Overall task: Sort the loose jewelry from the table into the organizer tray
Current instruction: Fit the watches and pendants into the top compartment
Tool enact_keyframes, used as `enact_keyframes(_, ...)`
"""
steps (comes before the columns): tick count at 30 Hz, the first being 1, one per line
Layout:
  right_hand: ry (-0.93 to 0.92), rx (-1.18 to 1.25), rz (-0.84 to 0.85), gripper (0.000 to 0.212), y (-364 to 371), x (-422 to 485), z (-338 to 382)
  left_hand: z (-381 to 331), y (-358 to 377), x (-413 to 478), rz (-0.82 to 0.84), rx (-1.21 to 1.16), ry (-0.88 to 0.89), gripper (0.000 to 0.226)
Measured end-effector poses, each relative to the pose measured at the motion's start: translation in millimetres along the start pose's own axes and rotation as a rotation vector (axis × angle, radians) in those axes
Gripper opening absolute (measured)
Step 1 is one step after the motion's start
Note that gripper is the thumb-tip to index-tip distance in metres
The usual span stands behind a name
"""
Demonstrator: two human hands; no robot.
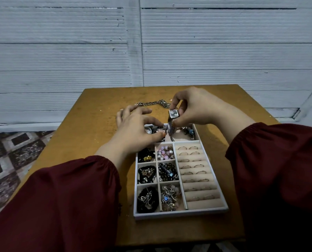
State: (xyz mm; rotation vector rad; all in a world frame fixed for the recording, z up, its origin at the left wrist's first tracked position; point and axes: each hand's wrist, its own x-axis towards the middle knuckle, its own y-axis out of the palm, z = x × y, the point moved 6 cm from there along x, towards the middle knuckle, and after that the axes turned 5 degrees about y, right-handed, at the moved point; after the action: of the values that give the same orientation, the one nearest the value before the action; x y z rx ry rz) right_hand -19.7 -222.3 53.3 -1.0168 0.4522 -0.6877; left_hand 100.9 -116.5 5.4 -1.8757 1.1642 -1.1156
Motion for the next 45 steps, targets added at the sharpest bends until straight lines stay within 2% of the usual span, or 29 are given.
enact_keyframes(17,0.035,-0.049,0.100,0.041,31.9,0.2,-13.6,1.9,1.9,-0.2,-0.001,-0.003,-0.012,0.023)
enact_keyframes(20,0.048,0.018,0.140,0.035,34.3,-0.7,-16.3,2.4,2.5,0.2,0.003,-0.003,-0.011,0.024)
enact_keyframes(25,0.094,0.145,0.172,0.014,36.0,-1.3,-22.4,4.2,3.3,0.4,0.002,-0.011,-0.011,0.025)
enact_keyframes(38,0.102,0.138,0.145,0.016,34.6,-0.7,-22.5,2.5,4.1,1.3,0.014,-0.033,-0.022,0.022)
enact_keyframes(45,0.107,0.215,0.159,0.014,35.7,0.3,-21.9,2.0,3.2,4.0,0.001,-0.042,-0.028,0.019)
